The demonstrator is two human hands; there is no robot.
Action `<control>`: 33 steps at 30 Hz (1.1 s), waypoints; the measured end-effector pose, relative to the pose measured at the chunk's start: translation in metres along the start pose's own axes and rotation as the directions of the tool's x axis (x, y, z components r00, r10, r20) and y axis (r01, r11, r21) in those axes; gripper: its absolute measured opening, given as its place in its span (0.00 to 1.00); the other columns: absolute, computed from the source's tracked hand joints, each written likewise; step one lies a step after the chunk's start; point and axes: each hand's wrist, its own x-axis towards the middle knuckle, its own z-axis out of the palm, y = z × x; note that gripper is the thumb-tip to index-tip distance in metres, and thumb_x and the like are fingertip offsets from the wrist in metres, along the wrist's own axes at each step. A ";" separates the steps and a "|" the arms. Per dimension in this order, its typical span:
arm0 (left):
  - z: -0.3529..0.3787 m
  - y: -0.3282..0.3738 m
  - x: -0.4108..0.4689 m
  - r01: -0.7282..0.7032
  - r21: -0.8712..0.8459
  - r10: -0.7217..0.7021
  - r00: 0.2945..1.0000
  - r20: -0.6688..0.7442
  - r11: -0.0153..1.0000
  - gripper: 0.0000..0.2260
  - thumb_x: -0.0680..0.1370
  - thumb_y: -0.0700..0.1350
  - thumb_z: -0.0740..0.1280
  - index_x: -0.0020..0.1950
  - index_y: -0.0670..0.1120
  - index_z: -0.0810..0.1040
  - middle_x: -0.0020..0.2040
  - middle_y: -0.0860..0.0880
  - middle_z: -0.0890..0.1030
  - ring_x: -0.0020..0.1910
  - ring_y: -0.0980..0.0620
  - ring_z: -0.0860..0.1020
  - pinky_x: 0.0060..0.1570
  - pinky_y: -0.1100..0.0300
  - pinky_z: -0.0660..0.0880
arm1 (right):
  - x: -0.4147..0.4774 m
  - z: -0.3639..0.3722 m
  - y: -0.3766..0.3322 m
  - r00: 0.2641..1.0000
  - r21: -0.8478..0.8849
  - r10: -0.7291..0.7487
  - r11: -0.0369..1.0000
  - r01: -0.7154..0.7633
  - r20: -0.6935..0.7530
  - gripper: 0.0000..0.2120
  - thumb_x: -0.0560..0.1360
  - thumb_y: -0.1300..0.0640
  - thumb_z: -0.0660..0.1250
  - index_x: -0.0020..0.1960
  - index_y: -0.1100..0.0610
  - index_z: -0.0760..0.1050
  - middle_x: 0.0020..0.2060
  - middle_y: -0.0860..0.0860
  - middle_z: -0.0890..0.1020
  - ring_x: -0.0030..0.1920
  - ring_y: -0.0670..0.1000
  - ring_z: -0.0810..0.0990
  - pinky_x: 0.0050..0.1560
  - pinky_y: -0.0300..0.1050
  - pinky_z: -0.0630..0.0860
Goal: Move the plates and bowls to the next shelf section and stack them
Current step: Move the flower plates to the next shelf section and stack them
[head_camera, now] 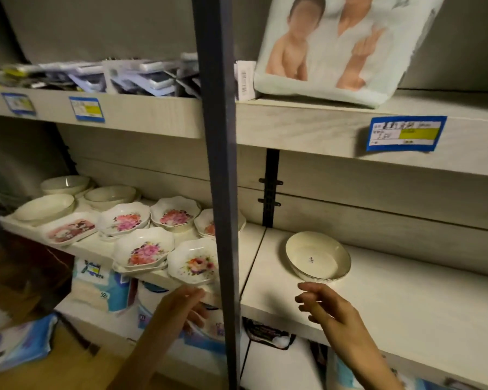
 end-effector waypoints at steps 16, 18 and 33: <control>-0.216 -0.063 0.070 0.191 -0.049 -0.194 0.979 -0.059 0.980 0.09 0.78 0.44 0.62 0.41 0.43 0.77 0.35 0.46 0.80 0.30 0.51 0.75 0.28 0.62 0.68 | 0.033 0.240 -0.064 0.992 0.088 0.116 0.990 -0.111 -0.053 0.07 0.76 0.58 0.64 0.51 0.51 0.78 0.45 0.48 0.84 0.45 0.43 0.82 0.37 0.31 0.76; -0.235 -0.067 0.079 0.219 -0.048 -0.222 0.973 -0.065 0.975 0.08 0.78 0.44 0.63 0.44 0.41 0.78 0.36 0.45 0.80 0.30 0.50 0.75 0.28 0.62 0.69 | 0.038 0.256 -0.071 0.991 0.084 0.123 0.989 -0.118 -0.057 0.06 0.76 0.57 0.63 0.51 0.50 0.78 0.45 0.47 0.83 0.47 0.44 0.82 0.37 0.31 0.75; -0.255 -0.090 0.176 0.227 0.451 -0.246 0.969 -0.018 0.863 0.21 0.77 0.58 0.58 0.50 0.42 0.78 0.41 0.45 0.80 0.36 0.49 0.76 0.36 0.60 0.71 | 0.072 0.327 -0.077 0.975 -0.005 0.199 0.980 -0.200 -0.100 0.07 0.77 0.59 0.63 0.48 0.48 0.77 0.45 0.48 0.84 0.45 0.48 0.83 0.54 0.45 0.78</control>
